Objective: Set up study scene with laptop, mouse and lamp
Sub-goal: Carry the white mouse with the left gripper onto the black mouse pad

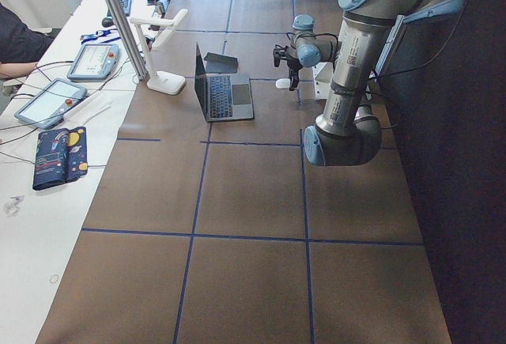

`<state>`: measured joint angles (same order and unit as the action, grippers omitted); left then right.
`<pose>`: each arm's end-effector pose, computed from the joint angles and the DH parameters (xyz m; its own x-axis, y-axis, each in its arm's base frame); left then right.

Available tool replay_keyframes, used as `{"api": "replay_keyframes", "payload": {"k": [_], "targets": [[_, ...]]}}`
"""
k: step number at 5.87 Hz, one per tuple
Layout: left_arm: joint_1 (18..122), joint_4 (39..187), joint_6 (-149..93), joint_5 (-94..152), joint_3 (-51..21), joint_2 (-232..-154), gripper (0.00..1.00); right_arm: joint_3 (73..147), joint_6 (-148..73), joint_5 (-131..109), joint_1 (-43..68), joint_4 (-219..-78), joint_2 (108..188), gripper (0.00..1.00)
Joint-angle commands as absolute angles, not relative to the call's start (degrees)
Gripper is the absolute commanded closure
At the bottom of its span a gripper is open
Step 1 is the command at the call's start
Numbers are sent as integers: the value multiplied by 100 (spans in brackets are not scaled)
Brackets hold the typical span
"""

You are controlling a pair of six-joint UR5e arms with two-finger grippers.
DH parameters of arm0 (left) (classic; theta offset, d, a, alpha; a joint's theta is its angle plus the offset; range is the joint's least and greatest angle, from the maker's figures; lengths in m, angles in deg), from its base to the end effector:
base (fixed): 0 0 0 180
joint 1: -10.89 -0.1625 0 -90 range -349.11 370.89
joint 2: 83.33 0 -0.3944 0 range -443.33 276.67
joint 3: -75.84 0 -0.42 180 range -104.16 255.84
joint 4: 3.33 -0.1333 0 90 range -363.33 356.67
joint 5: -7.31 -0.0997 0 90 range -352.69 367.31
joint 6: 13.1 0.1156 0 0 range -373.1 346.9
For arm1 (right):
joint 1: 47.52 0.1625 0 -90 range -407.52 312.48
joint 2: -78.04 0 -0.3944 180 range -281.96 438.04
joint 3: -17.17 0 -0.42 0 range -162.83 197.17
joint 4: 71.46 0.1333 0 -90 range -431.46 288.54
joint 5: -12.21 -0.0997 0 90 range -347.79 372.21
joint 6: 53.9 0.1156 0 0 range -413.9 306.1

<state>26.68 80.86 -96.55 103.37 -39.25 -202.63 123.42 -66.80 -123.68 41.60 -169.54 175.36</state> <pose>0.5345 -0.2770 0.1663 0.6546 -0.0672 -0.7530 0.1205 0.9926 0.0162 0.0431 -0.4663 0.5675 0.6748 -0.2440 0.6965 0.1703 0.9698 0.1747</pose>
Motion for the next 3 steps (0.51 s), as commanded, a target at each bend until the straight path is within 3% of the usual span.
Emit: {"api": "replay_keyframes", "payload": {"k": [1, 2, 3], "targets": [[3143, 8069, -9388, 10337, -2822, -21325, 77, 12326, -6456, -12350, 4160, -16946, 17516, 0], [3389, 8260, -9239, 10346, -2065, -21898, 77, 12317, -6436, -12341, 4160, -16946, 17516, 0], [3670, 9063, -9237, 10677, -848, -22504, 77, 12317, -6436, -12332, 4160, -16946, 17516, 0]]}}
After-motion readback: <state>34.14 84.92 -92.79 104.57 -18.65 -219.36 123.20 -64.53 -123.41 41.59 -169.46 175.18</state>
